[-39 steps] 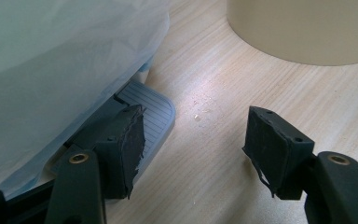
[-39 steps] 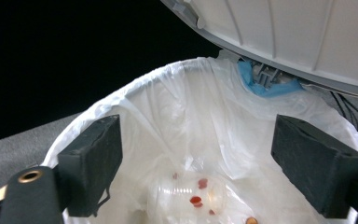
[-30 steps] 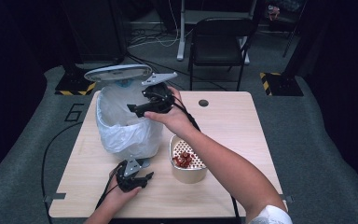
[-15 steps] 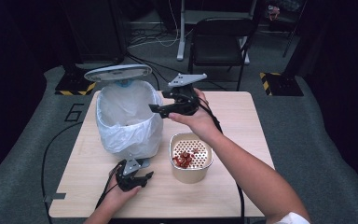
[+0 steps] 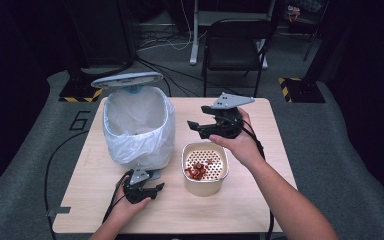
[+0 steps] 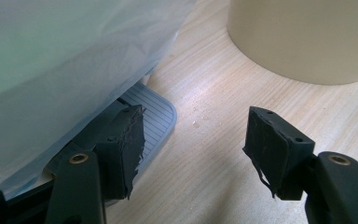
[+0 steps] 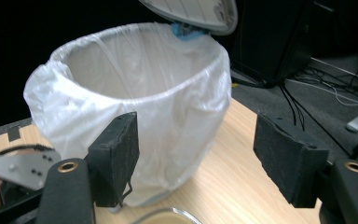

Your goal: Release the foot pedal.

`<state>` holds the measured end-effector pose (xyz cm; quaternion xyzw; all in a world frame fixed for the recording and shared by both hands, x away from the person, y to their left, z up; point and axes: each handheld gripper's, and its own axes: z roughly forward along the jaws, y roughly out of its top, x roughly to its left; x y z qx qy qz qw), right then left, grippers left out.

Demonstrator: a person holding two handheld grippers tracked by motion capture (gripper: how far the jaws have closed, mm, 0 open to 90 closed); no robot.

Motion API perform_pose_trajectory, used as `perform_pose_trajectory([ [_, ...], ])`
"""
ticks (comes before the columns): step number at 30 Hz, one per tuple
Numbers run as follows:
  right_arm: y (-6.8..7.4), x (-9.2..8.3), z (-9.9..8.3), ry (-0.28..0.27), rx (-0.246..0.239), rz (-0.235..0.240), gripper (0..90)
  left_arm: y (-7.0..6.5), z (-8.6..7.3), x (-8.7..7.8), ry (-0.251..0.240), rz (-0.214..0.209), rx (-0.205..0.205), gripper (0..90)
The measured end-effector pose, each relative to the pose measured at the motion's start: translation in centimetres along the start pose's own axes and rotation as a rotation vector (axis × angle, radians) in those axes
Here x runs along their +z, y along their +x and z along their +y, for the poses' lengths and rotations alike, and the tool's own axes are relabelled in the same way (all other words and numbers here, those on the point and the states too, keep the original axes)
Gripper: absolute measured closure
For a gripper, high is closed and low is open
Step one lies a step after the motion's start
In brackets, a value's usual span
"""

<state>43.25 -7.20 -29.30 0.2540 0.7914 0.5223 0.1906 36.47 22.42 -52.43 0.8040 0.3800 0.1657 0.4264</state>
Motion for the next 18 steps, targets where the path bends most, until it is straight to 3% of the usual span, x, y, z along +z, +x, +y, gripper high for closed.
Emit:
perform_pose_trajectory([
  [7, -1.0, -1.7, -2.4, 0.017, 0.012, -0.046, 30.2, 0.0, 0.1, -0.2, -0.025, -0.006, -0.012, 37.3],
  [13, -2.4, -2.8, -3.9, 0.013, 0.065, -0.087, 30.2, 0.4, 0.4, -0.9, -0.057, -0.028, -0.026, 37.1],
  [15, -2.6, -3.0, -4.4, 0.024, 0.075, -0.103, 30.2, 0.3, 0.5, -1.1, -0.089, -0.036, -0.076, 37.0],
  [16, -2.8, -3.1, -4.6, 0.026, 0.072, -0.109, 30.2, 0.6, 0.6, -1.4, -0.050, -0.046, -0.056, 36.9],
  [18, -2.9, -3.3, -5.0, 0.028, 0.078, -0.116, 30.2, 0.6, 0.6, -1.7, -0.045, -0.049, -0.064, 36.8],
])
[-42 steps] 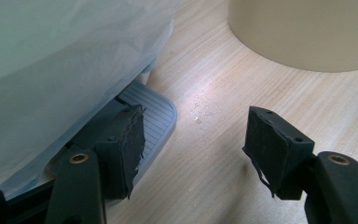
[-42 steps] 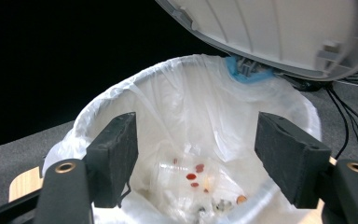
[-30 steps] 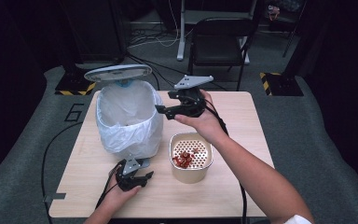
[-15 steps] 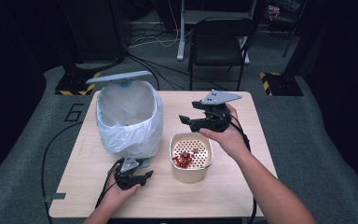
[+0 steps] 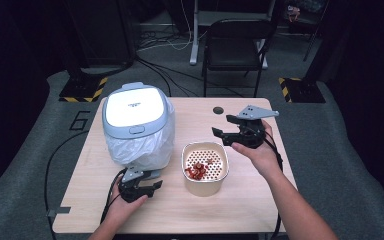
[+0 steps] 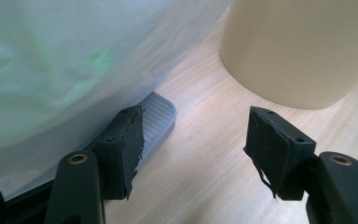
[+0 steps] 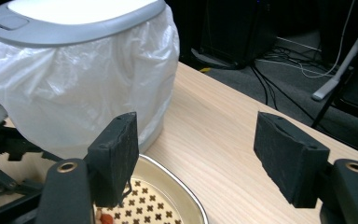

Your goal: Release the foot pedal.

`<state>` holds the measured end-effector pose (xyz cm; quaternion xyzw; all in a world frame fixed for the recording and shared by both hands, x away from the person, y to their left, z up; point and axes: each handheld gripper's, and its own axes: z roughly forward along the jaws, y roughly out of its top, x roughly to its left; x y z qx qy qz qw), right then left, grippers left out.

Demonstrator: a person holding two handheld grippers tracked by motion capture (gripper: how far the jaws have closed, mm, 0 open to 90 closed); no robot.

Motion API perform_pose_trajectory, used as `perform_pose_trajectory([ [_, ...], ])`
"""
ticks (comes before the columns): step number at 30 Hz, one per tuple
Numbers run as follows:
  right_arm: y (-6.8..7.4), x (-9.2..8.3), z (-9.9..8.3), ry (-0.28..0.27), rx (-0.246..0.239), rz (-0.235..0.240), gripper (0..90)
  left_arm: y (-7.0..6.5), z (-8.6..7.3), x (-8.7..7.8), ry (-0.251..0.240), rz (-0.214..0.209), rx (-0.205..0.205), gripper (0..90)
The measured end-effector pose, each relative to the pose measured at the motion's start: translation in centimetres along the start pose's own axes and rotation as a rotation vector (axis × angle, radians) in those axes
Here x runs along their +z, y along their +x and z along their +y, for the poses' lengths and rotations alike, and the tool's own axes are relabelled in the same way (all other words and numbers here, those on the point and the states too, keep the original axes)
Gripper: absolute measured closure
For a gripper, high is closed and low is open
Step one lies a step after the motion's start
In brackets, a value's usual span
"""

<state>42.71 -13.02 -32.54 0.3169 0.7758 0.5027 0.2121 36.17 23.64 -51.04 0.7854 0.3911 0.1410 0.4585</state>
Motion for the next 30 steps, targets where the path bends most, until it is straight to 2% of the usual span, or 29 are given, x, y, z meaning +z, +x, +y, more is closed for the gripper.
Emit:
perform_pose_trajectory([
  [7, -0.6, -1.0, -1.2, 0.005, 0.002, -0.034, 30.2, 0.1, 0.4, -1.0, -0.004, 0.008, -0.012, 36.9],
  [8, -0.8, -1.1, -1.4, 0.011, 0.001, -0.036, 30.2, 0.1, 0.5, -1.3, 0.001, -0.005, -0.025, 36.9],
  [10, -1.1, -1.4, -1.8, 0.014, 0.005, -0.049, 30.3, 0.0, 0.6, -1.8, -0.007, -0.004, -0.048, 37.1],
  [11, -1.2, -1.7, -2.0, 0.016, 0.014, -0.052, 30.3, 0.9, 0.9, -2.1, 0.003, 0.001, 0.076, 37.2],
  [14, -1.6, -2.2, -2.5, 0.013, 0.029, -0.063, 30.3, 0.9, 1.1, -2.9, 0.007, -0.009, 0.048, 37.8],
  [16, -1.8, -2.6, -3.0, 0.020, 0.027, -0.073, 30.3, 0.7, 1.2, -3.5, 0.011, 0.015, 0.011, 38.2],
  [17, -1.9, -2.8, -3.3, 0.019, 0.035, -0.077, 30.3, 0.6, 1.3, -3.7, 0.017, 0.013, -0.001, 38.2],
  [18, -2.0, -3.0, -3.5, 0.017, 0.035, -0.080, 30.3, 0.6, 1.4, -4.0, 0.023, 0.013, -0.005, 38.2],
  [19, -2.1, -3.2, -3.8, 0.020, 0.037, -0.089, 30.3, 0.9, 1.5, -4.3, 0.030, 0.008, 0.034, 38.2],
  [21, -2.2, -3.7, -4.4, 0.025, 0.038, -0.102, 30.3, 0.8, 1.4, -5.0, 0.044, -0.001, -0.016, 38.1],
  [22, -2.2, -3.9, -4.8, 0.028, 0.043, -0.107, 30.3, 0.5, 1.3, -5.3, 0.033, 0.001, -0.055, 37.9],
  [23, -2.3, -4.1, -5.1, 0.027, 0.046, -0.115, 30.3, 0.6, 1.2, -5.7, 0.036, 0.009, -0.055, 37.9],
  [24, -2.3, -4.3, -5.4, 0.023, 0.055, -0.117, 30.3, 1.0, 1.1, -6.2, 0.039, 0.027, 0.007, 37.9],
  [25, -2.4, -4.5, -5.7, 0.021, 0.063, -0.117, 30.3, 1.0, 0.9, -6.6, 0.044, 0.025, -0.020, 37.8],
  [26, -2.4, -4.7, -6.0, 0.018, 0.070, -0.121, 30.3, 1.1, 0.7, -6.9, 0.033, 0.036, -0.015, 37.7],
  [28, -2.5, -5.0, -6.6, 0.017, 0.079, -0.129, 30.3, 1.5, 0.4, -7.7, 0.051, 0.036, -0.017, 37.4],
  [29, -2.6, -5.2, -6.9, 0.017, 0.084, -0.134, 30.3, 1.7, 0.2, -8.0, 0.043, 0.044, -0.037, 37.5],
  [30, -2.6, -5.3, -7.3, 0.023, 0.091, -0.139, 30.3, 2.0, 0.0, -8.2, 0.053, 0.048, -0.028, 37.4],
])
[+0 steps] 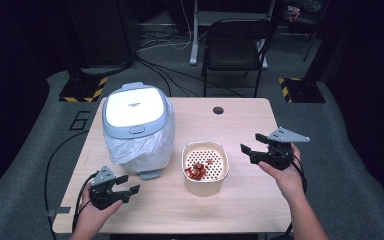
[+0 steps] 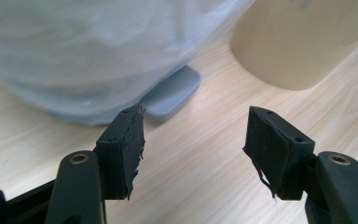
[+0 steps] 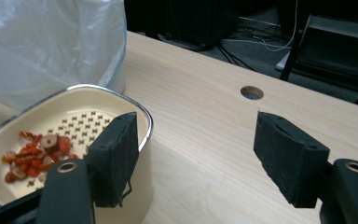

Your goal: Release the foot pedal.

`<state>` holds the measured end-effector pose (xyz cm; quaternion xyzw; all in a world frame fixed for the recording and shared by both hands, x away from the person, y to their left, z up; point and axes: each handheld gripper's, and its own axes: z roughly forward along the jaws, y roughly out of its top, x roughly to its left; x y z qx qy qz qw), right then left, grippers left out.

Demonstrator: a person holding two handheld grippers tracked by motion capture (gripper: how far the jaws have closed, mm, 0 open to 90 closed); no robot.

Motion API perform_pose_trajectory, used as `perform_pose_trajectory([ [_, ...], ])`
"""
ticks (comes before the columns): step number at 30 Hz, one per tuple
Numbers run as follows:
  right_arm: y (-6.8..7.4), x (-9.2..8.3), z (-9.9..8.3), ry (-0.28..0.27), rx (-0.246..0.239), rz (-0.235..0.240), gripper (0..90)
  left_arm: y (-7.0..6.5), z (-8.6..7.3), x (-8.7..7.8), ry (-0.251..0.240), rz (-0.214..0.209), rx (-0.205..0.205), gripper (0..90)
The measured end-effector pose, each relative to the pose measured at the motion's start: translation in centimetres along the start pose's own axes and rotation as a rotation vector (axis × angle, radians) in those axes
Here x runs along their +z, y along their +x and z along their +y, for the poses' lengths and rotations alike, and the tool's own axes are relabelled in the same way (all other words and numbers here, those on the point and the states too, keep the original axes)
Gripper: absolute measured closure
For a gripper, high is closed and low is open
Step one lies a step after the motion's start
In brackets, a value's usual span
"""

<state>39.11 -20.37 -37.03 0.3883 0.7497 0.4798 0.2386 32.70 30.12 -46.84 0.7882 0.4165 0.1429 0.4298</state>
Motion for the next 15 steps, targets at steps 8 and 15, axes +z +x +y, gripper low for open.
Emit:
perform_pose_trajectory([
  [8, -0.1, 0.2, -2.4, 0.029, 0.025, -0.026, 30.1, 2.3, -1.4, -0.7, -0.019, 0.085, -0.062, 35.9],
  [15, -0.9, 1.3, -5.0, 0.071, 0.084, -0.041, 30.3, 4.6, -1.8, -0.2, -0.020, 0.163, -0.119, 33.3],
])
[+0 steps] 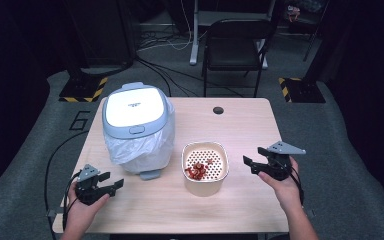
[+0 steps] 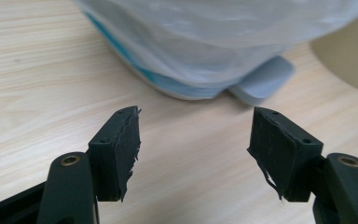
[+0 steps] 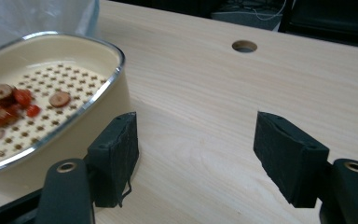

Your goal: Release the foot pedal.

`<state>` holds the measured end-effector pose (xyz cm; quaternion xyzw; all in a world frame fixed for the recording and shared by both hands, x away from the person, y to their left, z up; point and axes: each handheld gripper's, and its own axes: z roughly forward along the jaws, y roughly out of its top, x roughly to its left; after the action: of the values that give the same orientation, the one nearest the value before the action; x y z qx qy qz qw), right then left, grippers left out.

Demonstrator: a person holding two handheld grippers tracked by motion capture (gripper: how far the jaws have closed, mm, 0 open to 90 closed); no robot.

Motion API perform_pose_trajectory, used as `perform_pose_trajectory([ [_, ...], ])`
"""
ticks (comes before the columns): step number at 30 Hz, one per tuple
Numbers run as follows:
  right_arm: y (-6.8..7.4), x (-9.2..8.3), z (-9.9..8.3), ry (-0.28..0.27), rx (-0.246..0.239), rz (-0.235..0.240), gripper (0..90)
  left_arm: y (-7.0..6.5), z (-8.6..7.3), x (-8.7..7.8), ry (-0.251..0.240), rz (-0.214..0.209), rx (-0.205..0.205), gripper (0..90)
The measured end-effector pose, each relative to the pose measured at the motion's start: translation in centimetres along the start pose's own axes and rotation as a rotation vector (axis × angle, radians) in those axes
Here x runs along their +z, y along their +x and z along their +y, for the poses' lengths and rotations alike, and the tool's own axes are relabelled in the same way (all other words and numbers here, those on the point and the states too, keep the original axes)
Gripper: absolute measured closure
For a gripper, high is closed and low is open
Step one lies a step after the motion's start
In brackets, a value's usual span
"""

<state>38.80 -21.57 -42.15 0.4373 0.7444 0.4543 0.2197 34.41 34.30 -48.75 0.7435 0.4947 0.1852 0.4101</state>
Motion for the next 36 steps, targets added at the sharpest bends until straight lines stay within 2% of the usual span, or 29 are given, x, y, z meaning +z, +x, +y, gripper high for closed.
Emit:
perform_pose_trajectory([
  [5, -0.6, 0.7, -1.3, 0.025, 0.030, -0.026, 30.3, 1.1, 0.1, 0.7, 0.010, 0.061, 0.022, 32.3],
  [9, -1.0, 1.0, -2.2, 0.031, 0.042, -0.043, 30.1, 1.9, -0.4, 1.3, 0.010, 0.064, -0.012, 32.0],
  [14, -1.6, 1.7, -3.4, 0.042, 0.039, -0.059, 29.3, 2.5, -1.3, 1.5, 0.015, 0.081, -0.016, 31.8],
  [15, -1.6, 1.9, -3.6, 0.043, 0.052, -0.059, 29.1, 2.6, -1.4, 1.5, 0.014, 0.086, -0.020, 31.8],
  [19, -1.8, 2.2, -4.4, 0.039, 0.042, -0.072, 28.7, 3.0, -1.8, 1.4, -0.003, 0.088, -0.043, 31.7],
  [22, -1.9, 2.6, -4.9, 0.050, 0.036, -0.075, 28.8, 3.3, -1.9, 1.4, 0.005, 0.114, -0.020, 31.7],
  [25, -2.1, 2.9, -5.3, 0.064, 0.020, -0.076, 28.7, 3.4, -1.9, 1.2, 0.002, 0.128, -0.015, 31.6],
  [31, -2.4, 3.7, -6.2, 0.077, 0.015, -0.071, 28.9, 3.7, -2.0, 1.3, 0.000, 0.121, -0.034, 31.2],
  [34, -2.3, 4.0, -6.5, 0.089, 0.016, -0.064, 28.9, 3.6, -2.0, 1.5, 0.008, 0.116, -0.025, 30.9],
  [35, -2.2, 4.1, -6.7, 0.098, 0.003, -0.063, 28.9, 3.4, -2.0, 1.7, 0.002, 0.115, -0.029, 30.5],
  [36, -2.2, 4.2, -6.8, 0.105, -0.006, -0.066, 28.9, 3.4, -2.0, 1.7, 0.010, 0.113, -0.016, 29.9],
])
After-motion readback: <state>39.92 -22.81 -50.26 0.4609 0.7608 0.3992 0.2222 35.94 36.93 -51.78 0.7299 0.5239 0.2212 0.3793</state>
